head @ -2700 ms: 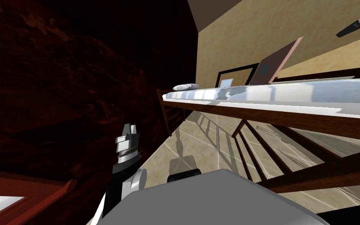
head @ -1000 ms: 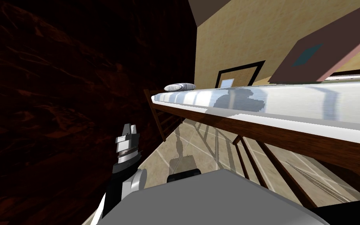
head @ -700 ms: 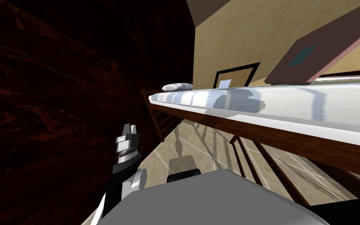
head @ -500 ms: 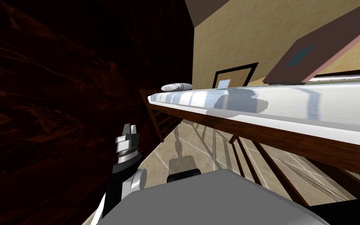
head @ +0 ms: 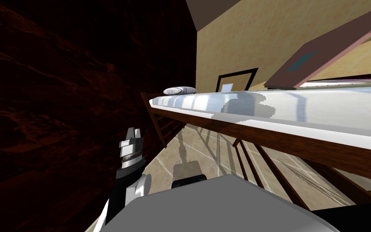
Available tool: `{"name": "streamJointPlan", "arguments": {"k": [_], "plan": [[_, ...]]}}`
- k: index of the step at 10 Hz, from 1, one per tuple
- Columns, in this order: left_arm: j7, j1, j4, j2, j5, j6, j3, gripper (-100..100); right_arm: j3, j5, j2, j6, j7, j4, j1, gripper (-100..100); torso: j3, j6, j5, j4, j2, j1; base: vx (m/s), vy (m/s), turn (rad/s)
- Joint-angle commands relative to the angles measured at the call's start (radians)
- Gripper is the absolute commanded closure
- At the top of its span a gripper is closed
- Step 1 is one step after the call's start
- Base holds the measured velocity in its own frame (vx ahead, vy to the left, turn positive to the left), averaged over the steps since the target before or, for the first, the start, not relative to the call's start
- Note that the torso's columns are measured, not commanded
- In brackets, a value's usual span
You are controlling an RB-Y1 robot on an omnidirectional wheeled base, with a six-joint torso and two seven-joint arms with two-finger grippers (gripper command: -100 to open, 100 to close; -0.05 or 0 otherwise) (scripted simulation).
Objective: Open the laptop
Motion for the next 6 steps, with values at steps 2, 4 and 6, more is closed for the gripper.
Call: {"name": "streamJointPlan", "arguments": {"k": [2, 4, 6], "plan": [[0.0, 0.0, 0.0, 0.0, 0.0, 0.0, 0.0, 0, -0.005, -0.036, 0.052, -0.034, -0.069, -0.001, -0.013, 100, -0.002, -0.001, 0.0, -0.001, -0.002, -0.001, -0.01, -0.027, -0.087], [0.0, 0.0, 0.0, 0.0, 0.0, 0.0, 0.0, 0, -0.005, -0.036, 0.052, -0.034, -0.069, -0.001, -0.013, 100, -0.003, -0.003, 0.002, -0.002, -0.004, 0.002, -0.002, -0.017, -0.021], [0.0, 0.0, 0.0, 0.0, 0.0, 0.0, 0.0, 0, -0.002, -0.055, 0.079, -0.016, -0.1, -0.013, -0.042, 100, -0.005, -0.005, 0.008, -0.003, -0.007, 0.008, -0.004, -0.01, -0.048]]}}
